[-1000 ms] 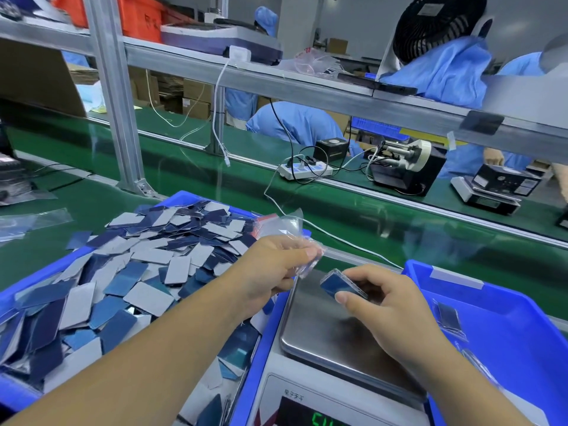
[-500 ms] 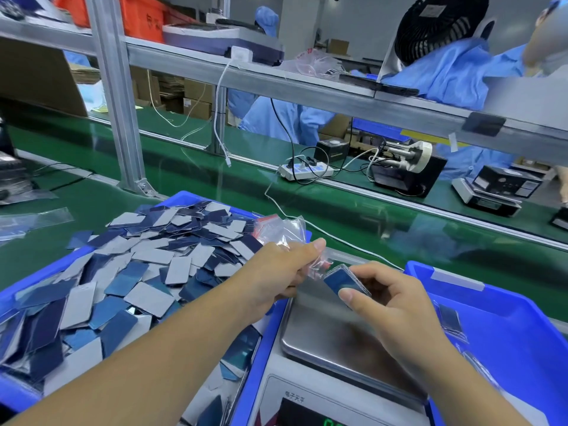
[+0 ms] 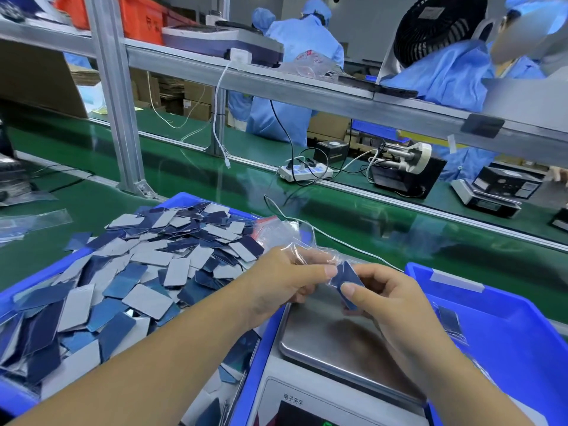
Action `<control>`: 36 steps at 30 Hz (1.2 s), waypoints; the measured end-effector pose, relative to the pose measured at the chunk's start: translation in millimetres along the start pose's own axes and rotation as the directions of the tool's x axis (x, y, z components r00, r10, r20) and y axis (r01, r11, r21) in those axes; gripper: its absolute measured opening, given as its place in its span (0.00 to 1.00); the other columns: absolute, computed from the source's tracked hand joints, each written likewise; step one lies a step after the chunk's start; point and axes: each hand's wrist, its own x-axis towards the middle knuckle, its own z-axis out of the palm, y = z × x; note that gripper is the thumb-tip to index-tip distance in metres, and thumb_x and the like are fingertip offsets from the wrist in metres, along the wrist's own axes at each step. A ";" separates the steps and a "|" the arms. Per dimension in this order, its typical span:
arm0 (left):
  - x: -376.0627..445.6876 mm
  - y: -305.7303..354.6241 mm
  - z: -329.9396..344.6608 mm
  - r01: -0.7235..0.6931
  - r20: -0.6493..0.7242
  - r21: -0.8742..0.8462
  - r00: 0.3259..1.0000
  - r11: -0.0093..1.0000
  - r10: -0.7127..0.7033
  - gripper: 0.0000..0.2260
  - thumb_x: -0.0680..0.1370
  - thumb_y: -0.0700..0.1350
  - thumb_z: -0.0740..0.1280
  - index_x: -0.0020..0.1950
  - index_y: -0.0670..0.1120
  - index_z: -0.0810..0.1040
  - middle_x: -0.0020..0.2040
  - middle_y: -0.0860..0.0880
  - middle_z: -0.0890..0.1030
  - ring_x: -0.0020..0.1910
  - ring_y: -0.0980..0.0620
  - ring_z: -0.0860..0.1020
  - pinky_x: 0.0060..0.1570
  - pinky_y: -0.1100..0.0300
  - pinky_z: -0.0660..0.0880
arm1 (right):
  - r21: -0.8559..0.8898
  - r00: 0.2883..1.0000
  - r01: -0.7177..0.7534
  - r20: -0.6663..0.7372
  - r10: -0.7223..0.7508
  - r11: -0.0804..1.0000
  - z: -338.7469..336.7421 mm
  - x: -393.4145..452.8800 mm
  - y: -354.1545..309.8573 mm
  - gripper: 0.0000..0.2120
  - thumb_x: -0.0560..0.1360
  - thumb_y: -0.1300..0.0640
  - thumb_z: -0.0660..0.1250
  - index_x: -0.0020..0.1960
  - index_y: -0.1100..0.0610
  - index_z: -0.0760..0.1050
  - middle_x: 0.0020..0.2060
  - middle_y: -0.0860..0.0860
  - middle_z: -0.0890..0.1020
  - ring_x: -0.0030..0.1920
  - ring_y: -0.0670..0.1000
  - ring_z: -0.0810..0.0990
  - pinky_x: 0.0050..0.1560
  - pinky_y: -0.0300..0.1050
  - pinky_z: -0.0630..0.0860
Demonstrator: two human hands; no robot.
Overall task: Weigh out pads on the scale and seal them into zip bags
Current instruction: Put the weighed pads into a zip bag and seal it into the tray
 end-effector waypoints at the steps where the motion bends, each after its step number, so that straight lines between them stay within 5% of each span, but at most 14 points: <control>1: 0.4 -0.7 -0.3 0.003 -0.030 0.023 1.000 1.000 -0.003 0.11 0.68 0.47 0.75 0.48 0.45 0.85 0.35 0.52 0.79 0.31 0.57 0.72 0.33 0.63 0.67 | 0.037 1.000 -0.027 0.002 0.027 0.999 -0.4 0.0 -0.5 0.10 0.71 0.69 0.74 0.49 0.57 0.83 0.41 0.58 0.85 0.38 0.54 0.82 0.39 0.45 0.81; 5: 0.3 -1.7 -1.2 0.008 -0.078 0.041 0.997 0.999 -0.005 0.11 0.65 0.46 0.77 0.47 0.49 0.85 0.41 0.51 0.85 0.37 0.57 0.80 0.38 0.61 0.72 | 0.089 0.998 -0.058 -0.031 0.061 0.994 -0.1 0.0 -1.8 0.14 0.72 0.72 0.72 0.53 0.60 0.77 0.41 0.62 0.84 0.36 0.60 0.83 0.35 0.47 0.81; 9: -3.4 -1.2 0.9 0.026 0.059 0.091 0.998 0.995 -0.031 0.07 0.68 0.45 0.76 0.46 0.50 0.86 0.42 0.48 0.86 0.41 0.54 0.82 0.40 0.63 0.74 | 0.097 0.998 -0.037 -0.042 0.042 0.995 -1.2 1.0 -2.8 0.17 0.70 0.70 0.74 0.54 0.60 0.74 0.41 0.62 0.85 0.36 0.60 0.84 0.35 0.45 0.80; 15: -0.7 3.6 -0.3 0.007 -0.091 -0.144 0.996 0.990 -0.020 0.09 0.73 0.36 0.75 0.50 0.43 0.79 0.39 0.48 0.83 0.36 0.54 0.81 0.35 0.64 0.75 | 0.120 1.000 -0.015 -0.025 0.018 0.993 -2.2 0.8 -1.2 0.10 0.70 0.67 0.75 0.46 0.55 0.81 0.41 0.57 0.83 0.38 0.57 0.83 0.37 0.45 0.80; 19: -3.9 4.4 -2.2 0.034 -0.038 -0.072 0.999 0.997 -0.037 0.15 0.67 0.43 0.77 0.51 0.46 0.81 0.41 0.49 0.84 0.40 0.54 0.82 0.37 0.63 0.76 | 0.112 0.999 0.026 -0.036 -0.022 0.993 -4.3 0.4 -0.2 0.06 0.73 0.71 0.70 0.45 0.61 0.79 0.37 0.60 0.83 0.35 0.56 0.81 0.36 0.45 0.80; 22: -7.4 0.9 1.9 0.033 0.092 0.058 0.995 0.998 -0.038 0.06 0.69 0.46 0.78 0.45 0.51 0.85 0.43 0.48 0.85 0.42 0.55 0.81 0.40 0.62 0.73 | 0.111 0.999 0.044 -0.020 -0.042 0.993 -2.4 -0.2 -0.1 0.07 0.71 0.71 0.71 0.44 0.61 0.78 0.33 0.58 0.83 0.33 0.55 0.80 0.36 0.45 0.80; 27: -3.4 -1.7 3.5 -0.036 0.006 0.014 0.999 0.999 0.036 0.09 0.69 0.46 0.76 0.48 0.47 0.87 0.40 0.49 0.83 0.37 0.54 0.76 0.37 0.61 0.70 | 0.149 1.000 0.002 -0.016 0.001 0.989 -1.3 1.6 -1.5 0.08 0.66 0.65 0.75 0.41 0.56 0.81 0.34 0.57 0.83 0.34 0.56 0.81 0.36 0.45 0.80; 32: -2.4 -5.3 4.6 -0.064 -0.014 0.061 0.998 0.996 0.065 0.17 0.67 0.48 0.77 0.50 0.39 0.83 0.42 0.43 0.81 0.38 0.51 0.75 0.37 0.60 0.71 | 0.201 0.999 0.001 -0.037 0.006 0.980 -0.1 1.2 0.4 0.09 0.70 0.73 0.71 0.41 0.60 0.79 0.33 0.61 0.81 0.32 0.58 0.81 0.33 0.43 0.79; 36: -3.9 -5.8 9.7 -0.075 0.023 0.070 0.997 0.995 0.074 0.18 0.65 0.52 0.79 0.49 0.44 0.85 0.43 0.42 0.80 0.40 0.49 0.74 0.36 0.60 0.69 | 0.271 0.998 0.011 -0.056 0.004 0.963 5.1 0.9 -3.2 0.15 0.61 0.66 0.76 0.43 0.64 0.73 0.32 0.61 0.81 0.30 0.57 0.81 0.28 0.42 0.77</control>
